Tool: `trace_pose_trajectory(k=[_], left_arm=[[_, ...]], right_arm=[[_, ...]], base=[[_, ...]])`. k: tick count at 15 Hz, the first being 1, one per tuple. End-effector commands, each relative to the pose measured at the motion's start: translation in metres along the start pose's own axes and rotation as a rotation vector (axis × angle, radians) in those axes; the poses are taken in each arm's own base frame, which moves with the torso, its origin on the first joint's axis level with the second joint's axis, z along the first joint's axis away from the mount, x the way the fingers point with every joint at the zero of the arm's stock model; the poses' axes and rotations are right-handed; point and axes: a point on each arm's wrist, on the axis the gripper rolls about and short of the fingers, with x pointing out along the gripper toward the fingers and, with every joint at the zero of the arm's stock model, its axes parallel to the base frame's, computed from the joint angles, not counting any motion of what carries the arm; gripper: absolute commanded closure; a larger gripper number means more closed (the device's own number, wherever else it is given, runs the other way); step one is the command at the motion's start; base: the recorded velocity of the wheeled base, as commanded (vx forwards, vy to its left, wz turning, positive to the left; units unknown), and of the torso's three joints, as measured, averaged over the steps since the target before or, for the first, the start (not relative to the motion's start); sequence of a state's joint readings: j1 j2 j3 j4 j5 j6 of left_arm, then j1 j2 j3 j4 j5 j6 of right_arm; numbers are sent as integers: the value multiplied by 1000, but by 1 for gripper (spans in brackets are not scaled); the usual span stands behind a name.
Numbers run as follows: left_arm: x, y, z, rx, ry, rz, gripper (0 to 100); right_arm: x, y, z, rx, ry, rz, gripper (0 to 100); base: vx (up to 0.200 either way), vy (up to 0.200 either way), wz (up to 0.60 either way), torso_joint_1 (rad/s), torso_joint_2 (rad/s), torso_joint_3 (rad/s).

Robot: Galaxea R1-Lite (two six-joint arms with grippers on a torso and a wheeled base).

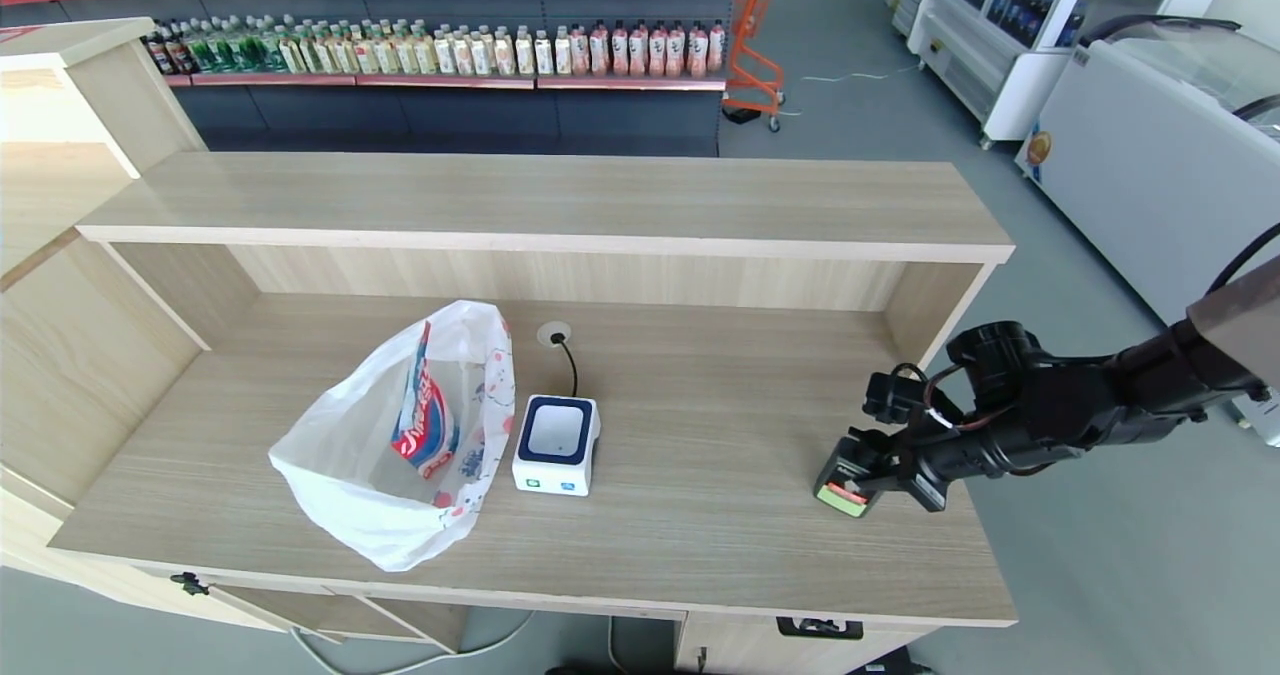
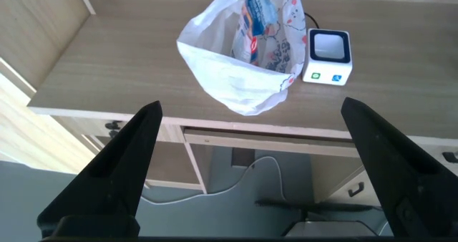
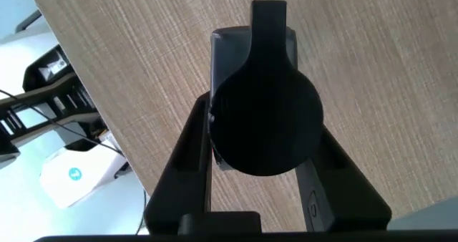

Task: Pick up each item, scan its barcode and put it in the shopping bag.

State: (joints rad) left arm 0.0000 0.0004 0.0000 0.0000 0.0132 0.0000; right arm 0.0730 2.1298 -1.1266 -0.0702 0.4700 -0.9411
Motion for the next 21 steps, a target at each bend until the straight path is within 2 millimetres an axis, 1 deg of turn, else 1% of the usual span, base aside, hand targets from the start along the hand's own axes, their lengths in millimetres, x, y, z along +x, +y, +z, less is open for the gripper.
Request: trace_pose_trajectory(k=[1, 2, 4, 5, 6, 7, 8, 9, 10, 11, 12, 13, 14, 15, 17, 20, 21], left_arm=[[0, 0, 0, 0, 0, 1, 0], [0, 0, 0, 0, 0, 1, 0], [0, 0, 0, 0, 0, 1, 0], [0, 0, 0, 0, 0, 1, 0], [0, 0, 0, 0, 0, -1, 0], [0, 0, 0, 0, 0, 1, 0], [0, 0, 0, 0, 0, 1, 0], [0, 0, 0, 0, 0, 1, 0], [0, 0, 0, 0, 0, 1, 0], [0, 0, 0, 0, 0, 1, 0], [0, 0, 0, 0, 0, 1, 0], [0, 0, 0, 0, 0, 1, 0], [0, 0, 0, 0, 0, 1, 0], [0, 0, 0, 0, 0, 1, 0], [0, 0, 0, 0, 0, 1, 0], [0, 0, 0, 0, 0, 1, 0], [0, 0, 0, 0, 0, 1, 0]], right_arm=[[-35, 1, 18, -17, -49, -67, 100], [-73, 6, 22, 31, -86, -147, 100], [-132, 27, 18, 79, -146, -285, 100], [-145, 34, 14, 61, -159, -333, 100], [-160, 56, 7, -92, -179, -420, 100], [-165, 71, 2, -284, -183, -500, 100], [-165, 85, -4, -485, -166, -547, 100], [-165, 91, -4, -725, -184, -531, 100], [-162, 94, -3, -888, -205, -489, 100], [-145, 107, 5, -1270, -287, -375, 100], [-133, 117, 14, -1457, -362, -317, 100], [-124, 125, 19, -1632, -407, -281, 100], [-114, 128, 24, -1766, -436, -254, 100], [-102, 135, 31, -1869, -496, -218, 100], [-89, 147, 39, -1986, -573, -194, 100], [-83, 159, 56, -2098, -670, -246, 100], [-77, 164, 60, -2124, -744, -250, 100]], base=[[0, 0, 0, 0, 0, 0], [0, 0, 0, 0, 0, 0], [0, 0, 0, 0, 0, 0], [0, 0, 0, 0, 0, 0], [0, 0, 0, 0, 0, 0], [0, 0, 0, 0, 0, 0], [0, 0, 0, 0, 0, 0], [0, 0, 0, 0, 0, 0], [0, 0, 0, 0, 0, 0], [0, 0, 0, 0, 0, 0], [0, 0, 0, 0, 0, 0], [0, 0, 0, 0, 0, 0], [0, 0, 0, 0, 0, 0], [0, 0, 0, 0, 0, 0], [0, 0, 0, 0, 0, 0], [0, 0, 0, 0, 0, 0], [0, 0, 0, 0, 0, 0]])
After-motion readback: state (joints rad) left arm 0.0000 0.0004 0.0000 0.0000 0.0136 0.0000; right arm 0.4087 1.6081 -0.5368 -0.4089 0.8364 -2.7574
